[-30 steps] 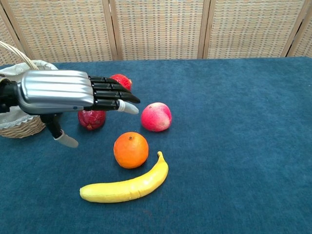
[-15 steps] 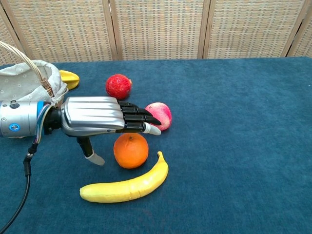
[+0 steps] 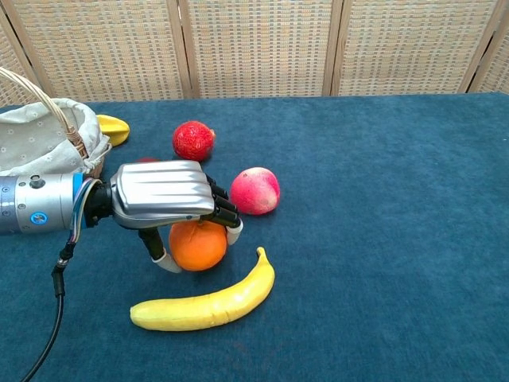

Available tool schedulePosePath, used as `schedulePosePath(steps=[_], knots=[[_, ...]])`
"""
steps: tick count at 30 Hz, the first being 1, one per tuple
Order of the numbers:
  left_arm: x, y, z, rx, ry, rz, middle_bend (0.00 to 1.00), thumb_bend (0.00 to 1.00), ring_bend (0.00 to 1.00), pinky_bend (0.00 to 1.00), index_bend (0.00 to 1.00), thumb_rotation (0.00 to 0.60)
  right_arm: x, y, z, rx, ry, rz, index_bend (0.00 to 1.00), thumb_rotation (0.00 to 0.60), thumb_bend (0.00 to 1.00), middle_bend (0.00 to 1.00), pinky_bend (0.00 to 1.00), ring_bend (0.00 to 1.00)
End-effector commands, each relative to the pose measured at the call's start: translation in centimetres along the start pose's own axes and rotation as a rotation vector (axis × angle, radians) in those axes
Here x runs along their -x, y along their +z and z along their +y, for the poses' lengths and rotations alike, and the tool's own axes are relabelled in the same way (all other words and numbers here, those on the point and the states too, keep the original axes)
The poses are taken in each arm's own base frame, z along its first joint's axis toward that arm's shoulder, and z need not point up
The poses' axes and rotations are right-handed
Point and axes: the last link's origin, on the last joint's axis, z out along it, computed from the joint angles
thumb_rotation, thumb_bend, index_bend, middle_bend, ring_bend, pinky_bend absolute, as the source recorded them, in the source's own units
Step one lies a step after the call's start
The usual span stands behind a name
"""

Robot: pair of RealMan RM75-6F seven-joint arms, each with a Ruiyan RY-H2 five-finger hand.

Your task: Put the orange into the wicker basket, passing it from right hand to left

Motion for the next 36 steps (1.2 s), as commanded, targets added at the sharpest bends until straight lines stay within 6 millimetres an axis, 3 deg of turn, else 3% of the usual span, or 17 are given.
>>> schedulePosePath(steps=[1, 5, 12, 14, 15, 17, 19, 20, 23, 29, 36], knots=[[-1.6, -0.5, -0.7, -0.009, 0.017, 0.071, 0.46, 0.15, 0.41, 0.49, 0.57, 0.6, 0.0, 0.0, -0.1, -0.002, 0.002, 0.002, 0.0, 0.6, 0.0, 0.0, 0.0, 0.0], [-4.4, -2.4, -2.1, -0.032, 0.054, 0.174, 0.46, 0.15, 0.41, 0.49, 0.57, 0.6, -0.1, -0.1, -0.2, -0.008, 0.006, 0.003, 0.0, 0.6, 0.0, 0.0, 0.0, 0.0], [-7.9, -9.9, -4.8, -0.143, 0.103, 0.252, 0.46, 0.15, 0.41, 0.49, 0.57, 0.6, 0.0, -0.3, -0.6, -0.019, 0.014, 0.001, 0.0, 0.6, 0.0, 0.0, 0.0, 0.0], [-8.2, -11.7, -5.1, -0.176, 0.115, 0.261, 0.46, 0.15, 0.41, 0.49, 0.57, 0.6, 0.0, -0.4, -0.7, -0.024, 0.015, -0.002, 0.0, 0.6, 0.0, 0.0, 0.0, 0.0], [-8.4, -13.9, -5.2, -0.21, 0.12, 0.267, 0.46, 0.15, 0.41, 0.49, 0.57, 0.6, 0.1, -0.4, -0.9, -0.03, 0.016, -0.003, 0.0, 0.6, 0.0, 0.0, 0.0, 0.0], [-8.3, -16.4, -5.2, -0.25, 0.127, 0.264, 0.46, 0.15, 0.41, 0.49, 0.57, 0.6, 0.1, -0.5, -1.1, -0.036, 0.016, -0.004, 0.0, 0.6, 0.0, 0.0, 0.0, 0.0], [-8.0, -19.8, -5.2, -0.313, 0.14, 0.253, 0.46, 0.15, 0.41, 0.49, 0.57, 0.6, 0.1, -0.6, -1.4, -0.045, 0.02, -0.004, 0.0, 0.6, 0.0, 0.0, 0.0, 0.0], [-7.2, -23.3, -4.9, -0.387, 0.131, 0.227, 0.46, 0.15, 0.41, 0.49, 0.57, 0.6, 0.0, -0.7, -1.6, -0.054, 0.027, -0.001, 0.0, 0.6, 0.0, 0.0, 0.0, 0.0], [-6.4, -25.8, -4.7, -0.44, 0.119, 0.224, 0.46, 0.15, 0.41, 0.49, 0.57, 0.6, -0.1, -0.8, -1.8, -0.061, 0.035, -0.001, 0.0, 0.6, 0.0, 0.0, 0.0, 0.0], [-3.9, -28.8, -5.6, -0.581, 0.06, 0.194, 0.46, 0.16, 0.41, 0.49, 0.57, 0.6, -0.4, -1.1, -2.1, -0.078, 0.045, 0.006, 0.0, 0.6, 0.0, 0.0, 0.0, 0.0], [-1.5, -28.5, -8.7, -0.719, -0.017, 0.167, 0.45, 0.15, 0.41, 0.49, 0.57, 0.6, -0.5, -1.2, -2.3, -0.081, 0.044, 0.013, 0.0, 0.6, 0.0, 0.0, 0.0, 0.0]])
